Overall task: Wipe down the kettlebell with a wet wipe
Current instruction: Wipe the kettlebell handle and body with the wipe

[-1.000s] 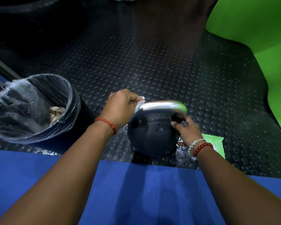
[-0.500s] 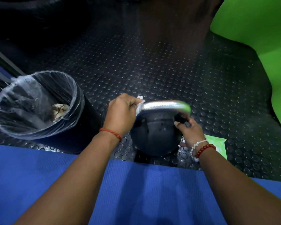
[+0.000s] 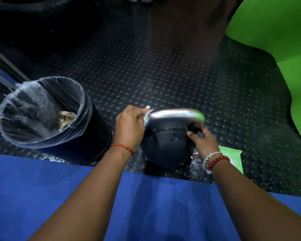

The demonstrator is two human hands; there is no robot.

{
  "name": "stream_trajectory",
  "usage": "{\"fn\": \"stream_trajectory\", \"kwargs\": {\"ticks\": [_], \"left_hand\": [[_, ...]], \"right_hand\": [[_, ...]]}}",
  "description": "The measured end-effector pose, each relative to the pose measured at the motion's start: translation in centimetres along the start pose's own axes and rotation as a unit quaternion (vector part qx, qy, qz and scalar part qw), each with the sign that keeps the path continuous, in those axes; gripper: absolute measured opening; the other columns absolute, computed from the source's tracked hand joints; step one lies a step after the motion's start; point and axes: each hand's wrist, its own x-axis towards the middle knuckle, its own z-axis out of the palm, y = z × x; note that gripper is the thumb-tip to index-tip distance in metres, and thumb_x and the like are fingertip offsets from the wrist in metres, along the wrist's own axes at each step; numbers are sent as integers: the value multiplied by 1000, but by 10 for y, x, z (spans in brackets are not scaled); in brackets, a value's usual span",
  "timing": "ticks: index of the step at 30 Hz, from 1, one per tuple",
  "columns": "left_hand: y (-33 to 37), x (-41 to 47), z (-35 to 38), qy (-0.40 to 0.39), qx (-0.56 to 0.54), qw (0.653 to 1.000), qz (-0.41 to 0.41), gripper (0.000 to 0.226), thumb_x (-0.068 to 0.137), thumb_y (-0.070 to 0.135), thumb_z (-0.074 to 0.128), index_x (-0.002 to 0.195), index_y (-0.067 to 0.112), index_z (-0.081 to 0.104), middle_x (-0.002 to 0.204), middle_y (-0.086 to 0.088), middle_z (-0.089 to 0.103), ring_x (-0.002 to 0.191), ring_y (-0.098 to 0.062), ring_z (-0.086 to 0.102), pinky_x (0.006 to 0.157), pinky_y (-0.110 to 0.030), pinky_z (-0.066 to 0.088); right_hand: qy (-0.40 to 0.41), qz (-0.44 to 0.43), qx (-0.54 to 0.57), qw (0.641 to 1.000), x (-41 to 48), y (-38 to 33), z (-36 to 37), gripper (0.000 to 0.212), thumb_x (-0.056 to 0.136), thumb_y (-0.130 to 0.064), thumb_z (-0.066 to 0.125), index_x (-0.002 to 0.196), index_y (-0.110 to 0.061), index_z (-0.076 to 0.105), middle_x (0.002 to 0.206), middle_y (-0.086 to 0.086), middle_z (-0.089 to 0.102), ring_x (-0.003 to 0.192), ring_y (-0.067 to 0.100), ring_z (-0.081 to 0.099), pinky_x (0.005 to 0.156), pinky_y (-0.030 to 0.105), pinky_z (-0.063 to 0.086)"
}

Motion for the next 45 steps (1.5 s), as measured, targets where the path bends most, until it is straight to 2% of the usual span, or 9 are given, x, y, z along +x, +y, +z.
{"fn": "stream_trajectory", "kwargs": {"ticks": [4,8,13,18,23,29,35,38,45], "left_hand": [[2,2,-1,-20,10,999,28,28,89,-5,52,103,9,73,96,4,62,88,-5,57,81,3,37],[-4,12,-2,-46,39,997,-40,36,88,-4,45,101,15,74,102,4,64,94,-9,57,83,-4,37],[-1,-12,7,31,-29,999,-12,29,90,-2,53,108,12,71,100,7,61,92,-4,58,85,1,38],[-10,-13,13,51,-35,995,-73,31,89,-2,51,108,13,71,101,7,61,95,-6,59,84,3,35],[-3,-23,19,104,-68,991,-48,28,88,0,56,109,14,70,99,9,58,93,-2,57,88,-4,42],[2,-23,20,102,-55,993,-20,28,87,-2,56,108,11,71,100,7,59,92,-2,57,87,-2,40],[-7,-21,20,98,-56,992,-60,29,88,-1,55,109,12,71,102,3,62,90,-2,57,87,-4,42],[-3,-25,21,108,-53,992,-27,29,88,-2,56,110,12,70,99,9,57,87,5,54,86,-3,41],[0,-28,24,108,-101,985,-86,28,89,2,57,111,15,70,105,6,58,96,-2,56,91,-7,42]], "right_hand": [[-4,2,9,1000,0,0,0,36,86,-31,65,120,-26,53,95,-6,53,94,23,55,74,54,56],[6,2,19,1000,-2,0,1,30,86,-30,66,114,-26,55,95,-5,56,85,19,55,74,52,56],[8,3,26,1000,-2,-1,3,31,86,-28,66,115,-26,55,97,-5,55,86,19,55,74,51,56],[14,-4,32,999,-3,-1,4,34,86,-28,66,118,-24,56,99,-4,55,85,18,55,74,48,57],[14,-4,39,999,-2,1,4,37,86,-28,66,121,-22,56,93,-7,56,76,12,54,75,50,57],[10,-1,25,1000,1,2,3,39,85,-31,67,122,-25,55,103,-2,56,77,15,54,74,55,56],[12,0,25,1000,3,5,3,39,84,-32,68,121,-24,56,107,-1,59,87,20,56,73,54,56],[8,-1,23,1000,5,5,3,38,85,-32,67,120,-24,56,93,-6,60,77,15,56,73,55,56],[9,0,26,1000,5,6,3,39,85,-33,67,121,-24,55,104,-3,58,85,17,57,71,47,57]]}}
